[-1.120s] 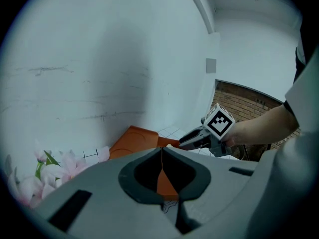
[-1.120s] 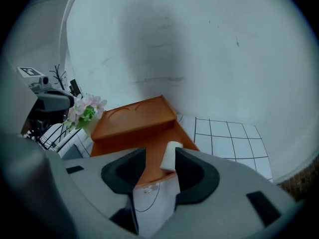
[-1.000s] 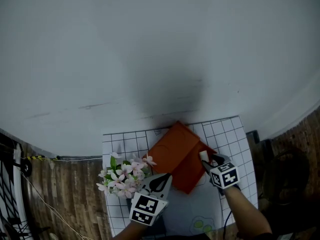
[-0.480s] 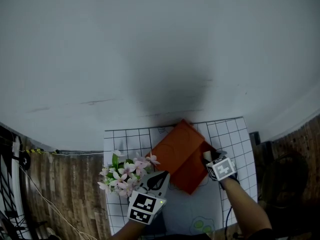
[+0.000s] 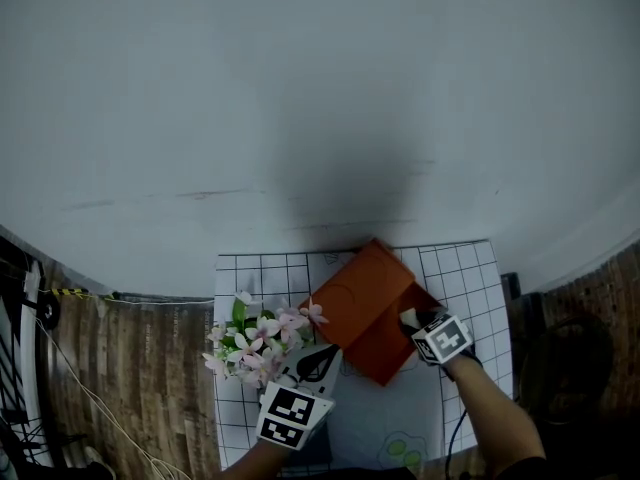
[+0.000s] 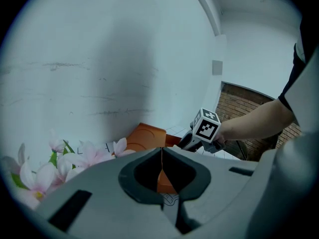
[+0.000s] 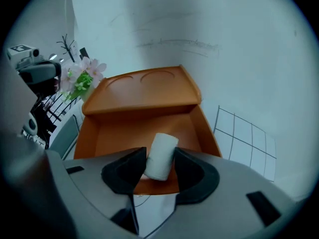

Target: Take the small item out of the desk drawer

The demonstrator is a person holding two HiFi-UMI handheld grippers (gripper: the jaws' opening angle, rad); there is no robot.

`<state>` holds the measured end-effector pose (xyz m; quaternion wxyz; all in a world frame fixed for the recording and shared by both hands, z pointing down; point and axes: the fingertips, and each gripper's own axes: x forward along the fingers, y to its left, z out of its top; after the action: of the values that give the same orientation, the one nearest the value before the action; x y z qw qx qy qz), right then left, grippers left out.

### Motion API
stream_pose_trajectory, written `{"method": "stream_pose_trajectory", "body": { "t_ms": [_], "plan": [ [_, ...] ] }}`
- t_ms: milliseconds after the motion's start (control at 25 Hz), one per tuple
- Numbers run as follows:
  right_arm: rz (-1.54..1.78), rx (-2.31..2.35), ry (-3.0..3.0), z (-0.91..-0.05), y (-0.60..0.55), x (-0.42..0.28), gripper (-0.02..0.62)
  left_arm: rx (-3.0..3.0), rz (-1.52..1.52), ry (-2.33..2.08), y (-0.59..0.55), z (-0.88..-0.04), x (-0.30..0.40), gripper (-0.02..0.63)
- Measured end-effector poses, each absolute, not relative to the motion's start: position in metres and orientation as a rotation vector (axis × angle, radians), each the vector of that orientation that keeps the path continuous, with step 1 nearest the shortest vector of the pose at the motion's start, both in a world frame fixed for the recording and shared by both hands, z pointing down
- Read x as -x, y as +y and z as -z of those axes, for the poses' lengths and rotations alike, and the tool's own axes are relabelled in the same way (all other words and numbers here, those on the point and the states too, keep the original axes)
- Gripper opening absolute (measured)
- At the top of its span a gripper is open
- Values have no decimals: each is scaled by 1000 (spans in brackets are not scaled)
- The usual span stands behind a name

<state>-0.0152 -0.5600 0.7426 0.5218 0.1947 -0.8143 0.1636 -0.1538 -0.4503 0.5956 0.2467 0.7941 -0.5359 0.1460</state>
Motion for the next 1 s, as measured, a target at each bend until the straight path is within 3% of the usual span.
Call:
{"method": "stream_pose_trajectory", "body": {
  "t_ms": [440, 520, 1000],
  "plan": [
    [-323, -516, -1920, -748, -550, 20, 193, -2163, -404, -1469, -424, -592, 152, 12],
    [-307, -520, -1929, -747, -546, 21, 166, -2162, -411, -1477, -416, -591, 153, 12],
    [-325, -680, -2088, -685, -512, 22, 152, -2221, -387, -1480, -369, -567, 158, 12]
  ]
}}
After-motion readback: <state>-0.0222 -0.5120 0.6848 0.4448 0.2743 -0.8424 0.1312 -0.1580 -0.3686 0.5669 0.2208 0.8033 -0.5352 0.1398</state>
